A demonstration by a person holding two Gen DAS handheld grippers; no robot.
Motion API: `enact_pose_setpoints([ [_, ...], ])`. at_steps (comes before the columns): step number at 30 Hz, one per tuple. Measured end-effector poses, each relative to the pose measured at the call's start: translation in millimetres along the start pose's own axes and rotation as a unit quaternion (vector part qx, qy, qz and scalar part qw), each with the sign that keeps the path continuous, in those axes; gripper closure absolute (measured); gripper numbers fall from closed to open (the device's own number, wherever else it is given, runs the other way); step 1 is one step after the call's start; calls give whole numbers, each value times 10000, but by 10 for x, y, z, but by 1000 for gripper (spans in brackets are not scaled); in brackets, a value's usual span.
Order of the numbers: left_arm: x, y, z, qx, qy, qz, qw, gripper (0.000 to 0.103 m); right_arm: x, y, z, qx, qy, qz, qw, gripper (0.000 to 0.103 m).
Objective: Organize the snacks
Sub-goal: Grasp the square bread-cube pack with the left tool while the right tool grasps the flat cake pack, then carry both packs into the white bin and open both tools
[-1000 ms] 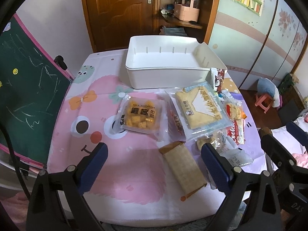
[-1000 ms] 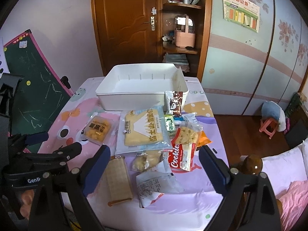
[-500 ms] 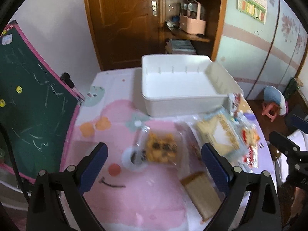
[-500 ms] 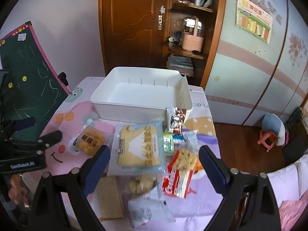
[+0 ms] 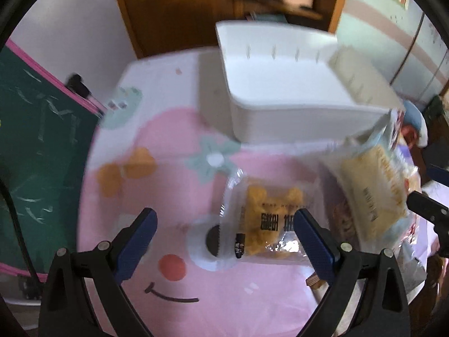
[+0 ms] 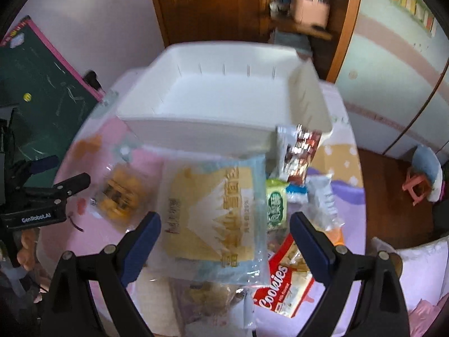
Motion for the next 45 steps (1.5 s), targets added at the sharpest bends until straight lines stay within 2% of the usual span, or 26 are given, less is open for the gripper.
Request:
enact_pose_setpoints([
  [4, -283, 43, 18, 59, 324, -324, 9989, 6, -314, 58, 50, -104, -307, -359, 9988, 9],
  [6, -382, 60, 11, 88, 442, -432, 9980, 6, -422, 66, 71, -136, -442, -437, 9980, 9],
  [11, -501, 35, 0, 272, 1001, -547, 9931, 4, -603, 17, 38, -235, -951, -527, 9938, 9],
  [15, -697, 64, 138, 244, 1554, -1016, 9823, 1, -647, -58, -55, -69, -994, -444, 9940, 8],
  [16, -737, 83, 192, 182, 1589, -1124, 9807, 0, -656, -69, -92, -2, -994, -436, 9941, 9],
  [18, -703, 79, 324, -136, 1476, -1024, 9836, 0, -696, -83, -156, 65, -1122, -556, 9921, 12],
  [21, -690, 90, 496, -546, 1103, -958, 9878, 0, -665, -74, -205, 144, -1040, -487, 9933, 15],
  [22, -680, 96, 540, -648, 969, -941, 9887, 0, -637, -70, -209, 144, -1030, -448, 9936, 19],
  [23, -666, 98, 570, -688, 865, -923, 9896, 2, -572, -83, -196, 94, -1020, -324, 9942, 26],
  [24, -641, 101, 573, -675, 802, -899, 9904, 3, -500, -108, -153, 0, -1067, -213, 9941, 49],
  [25, -613, 102, 576, -644, 815, -867, 9908, 7, -440, -127, -120, -92, -1183, -195, 9927, 60],
  [26, -579, 105, 577, -615, 799, -828, 9915, 15, -397, -137, -90, -142, -1264, -175, 9917, 64],
  [28, -481, 108, 566, -617, 713, -748, 9927, 22, -293, -133, -90, -61, -1313, -89, 9913, 72],
  [31, -363, 142, 599, -684, 326, -579, 9954, 28, -153, -101, -184, 185, -1253, 79, 9919, 78],
  [34, -175, 196, 643, -692, 188, -416, 9966, 30, 23, -71, -274, 345, -1169, 260, 9922, 82],
  [39, 419, 184, 698, -811, -78, 299, 9962, 30, 439, -150, -266, 380, -995, 705, 9918, 82],
  [43, 1107, -193, 659, -818, -376, 1083, 9900, 29, 803, -403, -168, 250, -674, 1197, 9902, 82],
  [45, 1303, -461, 408, -769, -558, 1425, 9852, 29, 988, -576, -117, 166, -468, 1451, 9882, 82],
])
Point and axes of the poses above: each gripper's, at about its wrist camera, not at the fingertips, and x roughly against the way its jaws point, z to its right, y to its underside, the point moved 3 cm from there along -x, roughly the way its jaws point, and after that the axes turned 3 degrees about y, right-handed, at the moved point
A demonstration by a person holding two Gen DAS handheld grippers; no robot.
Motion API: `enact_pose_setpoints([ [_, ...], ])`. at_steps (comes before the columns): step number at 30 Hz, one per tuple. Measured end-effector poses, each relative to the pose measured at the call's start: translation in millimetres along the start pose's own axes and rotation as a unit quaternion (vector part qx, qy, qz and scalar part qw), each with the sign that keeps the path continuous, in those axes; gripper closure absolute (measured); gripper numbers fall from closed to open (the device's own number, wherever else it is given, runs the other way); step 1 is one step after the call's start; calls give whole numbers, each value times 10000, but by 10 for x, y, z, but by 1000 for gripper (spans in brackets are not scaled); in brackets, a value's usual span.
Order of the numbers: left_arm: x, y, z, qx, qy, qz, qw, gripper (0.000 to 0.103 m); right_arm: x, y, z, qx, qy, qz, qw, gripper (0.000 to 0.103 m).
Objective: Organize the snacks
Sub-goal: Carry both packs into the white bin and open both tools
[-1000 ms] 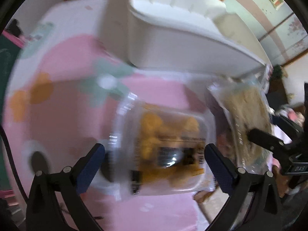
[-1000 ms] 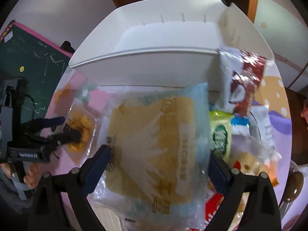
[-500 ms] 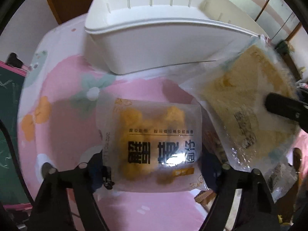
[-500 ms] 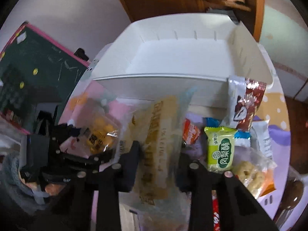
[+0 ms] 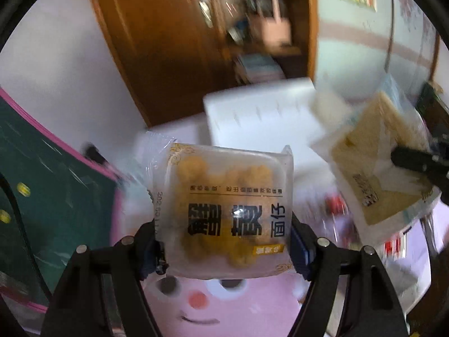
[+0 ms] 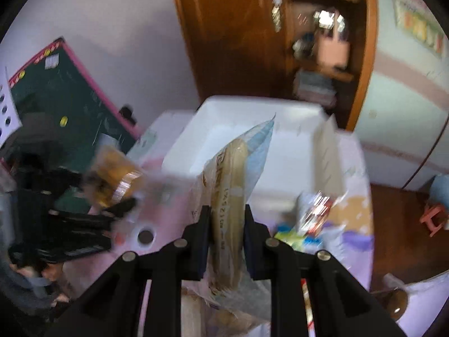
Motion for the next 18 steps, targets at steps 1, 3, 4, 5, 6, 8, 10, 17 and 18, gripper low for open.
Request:
enact_pose_setpoints([
  [1, 109, -155, -65, 27, -93, 176, 9998, 29, 52, -107, 22, -33, 94, 108, 9999, 83],
  [3, 283, -432, -206, 126, -191, 406, 9989, 29, 173, -360, 79, -120, 303, 363, 9988, 82],
  [4, 361, -584, -262, 167, -234, 537, 9981, 28, 221, -487, 102, -149, 384, 476, 9980, 83],
  [5, 413, -730, -299, 179, -298, 683, 9971, 28, 256, -598, 112, -163, 454, 561, 9973, 83],
  [6, 458, -849, -314, 160, -384, 824, 9957, 28, 310, -746, 143, -181, 550, 679, 9960, 82],
  [8, 495, -1080, -309, 104, -569, 1033, 9930, 27, 390, -1040, 210, -268, 616, 847, 9941, 82],
  [10, 435, -1266, -293, 119, -563, 1085, 9924, 26, 411, -1285, 274, -361, 708, 947, 9923, 82],
  [17, -561, -1575, -24, 304, 26, 407, 9987, 24, -351, -1622, 615, -588, 981, 311, 9929, 82],
  [18, -738, -1572, 24, 327, 49, 255, 9991, 24, -550, -1575, 634, -594, 1005, 113, 9931, 82],
])
Point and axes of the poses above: each gripper's, at about its wrist camera, not at the fingertips, and x roughly against the way its jaws point, z to its right, y to its underside, the point moved 3 cm from there along -x, roughly the way its jaws point, and after that the axes turned 3 degrees about y, right-handed, at the moved point
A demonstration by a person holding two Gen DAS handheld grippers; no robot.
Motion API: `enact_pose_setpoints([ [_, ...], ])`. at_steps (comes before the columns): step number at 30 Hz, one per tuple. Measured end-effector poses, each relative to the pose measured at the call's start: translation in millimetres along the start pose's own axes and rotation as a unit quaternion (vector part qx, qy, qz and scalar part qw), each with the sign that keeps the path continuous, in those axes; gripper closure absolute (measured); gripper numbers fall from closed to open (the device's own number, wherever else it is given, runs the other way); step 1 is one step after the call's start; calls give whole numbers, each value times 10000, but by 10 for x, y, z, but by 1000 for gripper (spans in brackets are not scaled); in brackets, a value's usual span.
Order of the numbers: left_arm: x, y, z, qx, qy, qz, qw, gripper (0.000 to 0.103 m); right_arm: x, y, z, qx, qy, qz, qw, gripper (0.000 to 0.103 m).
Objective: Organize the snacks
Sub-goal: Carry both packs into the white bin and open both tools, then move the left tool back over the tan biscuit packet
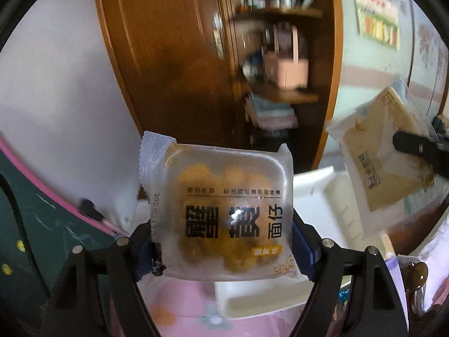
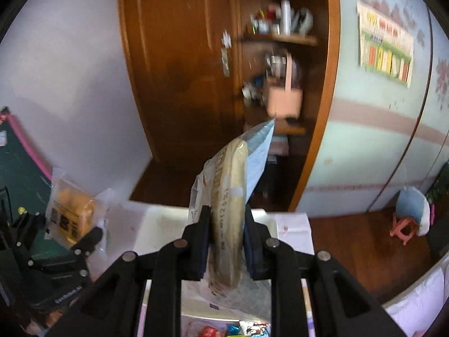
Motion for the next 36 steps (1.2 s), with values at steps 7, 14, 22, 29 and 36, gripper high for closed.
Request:
enact_pose_setpoints([
  [7, -1025, 320, 334, -102, -112, -769, 9969, 24, -1060, 589, 35, -198, 60, -1070, 9940, 82],
  [14, -1380, 551, 514, -199, -65, -1011, 9947, 18, -1545, 948, -44, -138, 105, -1571, 9874, 80],
  [22, -1352, 598, 361, 73, 154, -1098, 9938, 4, -1535, 893, 30, -320, -114, -1590, 9867, 70],
  [29, -897, 518, 131, 423, 431, -884, 9942, 0, -1126, 830, 47, -398, -348, -1314, 9899, 54],
  [36, -162, 530, 56, 330, 420, -477, 9974, 0, -404, 869, 50, -348, -504, -925, 9938, 53],
])
Point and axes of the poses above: each gripper's, at about its wrist camera, not at the fingertips, and x roughly against the way its jaws point, z to its right, y to its underside, the point moved 3 cm from there along -x, roughly the way its jaws point, and after that the axes turned 3 degrees about y, right-handed, at the moved point
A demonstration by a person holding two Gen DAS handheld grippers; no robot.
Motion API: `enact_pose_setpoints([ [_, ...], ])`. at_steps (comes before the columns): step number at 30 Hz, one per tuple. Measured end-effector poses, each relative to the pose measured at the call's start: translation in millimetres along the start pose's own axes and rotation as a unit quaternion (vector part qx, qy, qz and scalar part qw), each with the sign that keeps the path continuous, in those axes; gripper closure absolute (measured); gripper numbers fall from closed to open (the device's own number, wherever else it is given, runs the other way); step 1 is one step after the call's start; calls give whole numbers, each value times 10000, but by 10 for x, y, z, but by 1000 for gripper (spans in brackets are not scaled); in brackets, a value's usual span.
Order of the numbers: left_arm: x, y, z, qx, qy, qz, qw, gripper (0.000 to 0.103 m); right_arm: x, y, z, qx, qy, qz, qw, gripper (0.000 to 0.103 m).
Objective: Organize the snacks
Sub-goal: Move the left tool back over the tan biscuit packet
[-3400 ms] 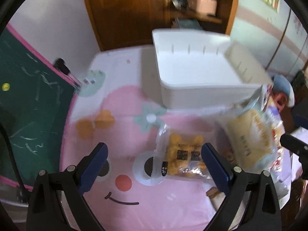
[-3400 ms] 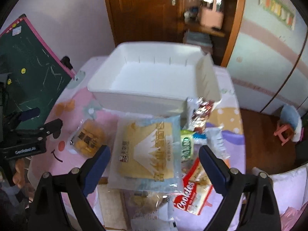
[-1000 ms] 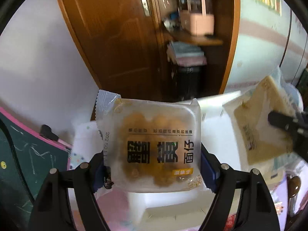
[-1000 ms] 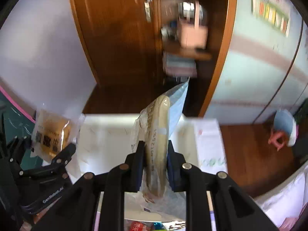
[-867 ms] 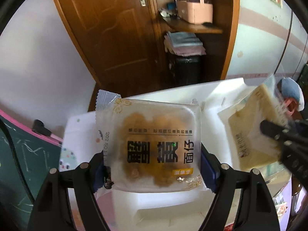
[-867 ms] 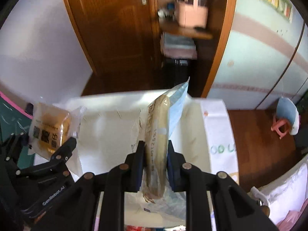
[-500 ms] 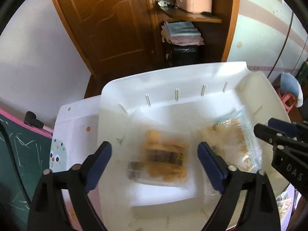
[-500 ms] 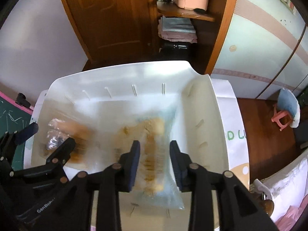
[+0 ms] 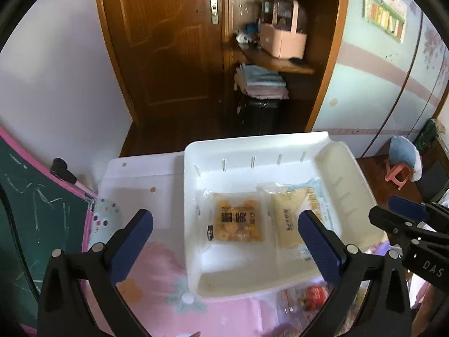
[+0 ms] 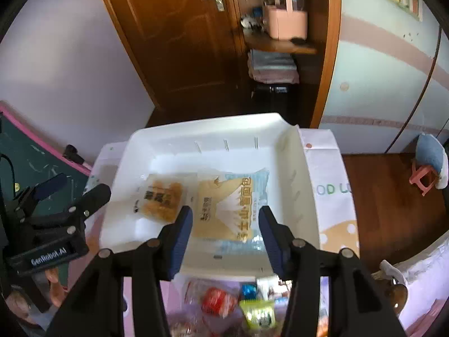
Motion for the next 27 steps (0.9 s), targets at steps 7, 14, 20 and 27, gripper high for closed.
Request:
enact_pose_setpoints([
  [7, 748, 275, 113, -411, 30, 272, 9988, 0, 778, 396, 27, 219, 238, 391, 9987, 51],
  [14, 1501, 745, 267, -829, 135, 722, 9938, 0, 1387, 922, 185, 363, 570, 797, 9945, 46],
  [20, 1832, 1159, 369, -863, 427, 893, 9913, 0, 1639, 1426, 429, 136, 520, 774, 9956, 46],
  [27, 1838, 1656, 457, -947, 415, 857, 9909, 0, 1732, 2004, 418, 342, 605, 638, 9955, 46],
])
Point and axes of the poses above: each gripper's, at about its wrist camera, not at the fingertips, and x roughly against the way its jaws point, z to its right, y to its underside, the point moved 3 cm from there along -x, roughly the way its jaws point, and after that the axes turned 3 degrees about y, right-handed, at the moved point
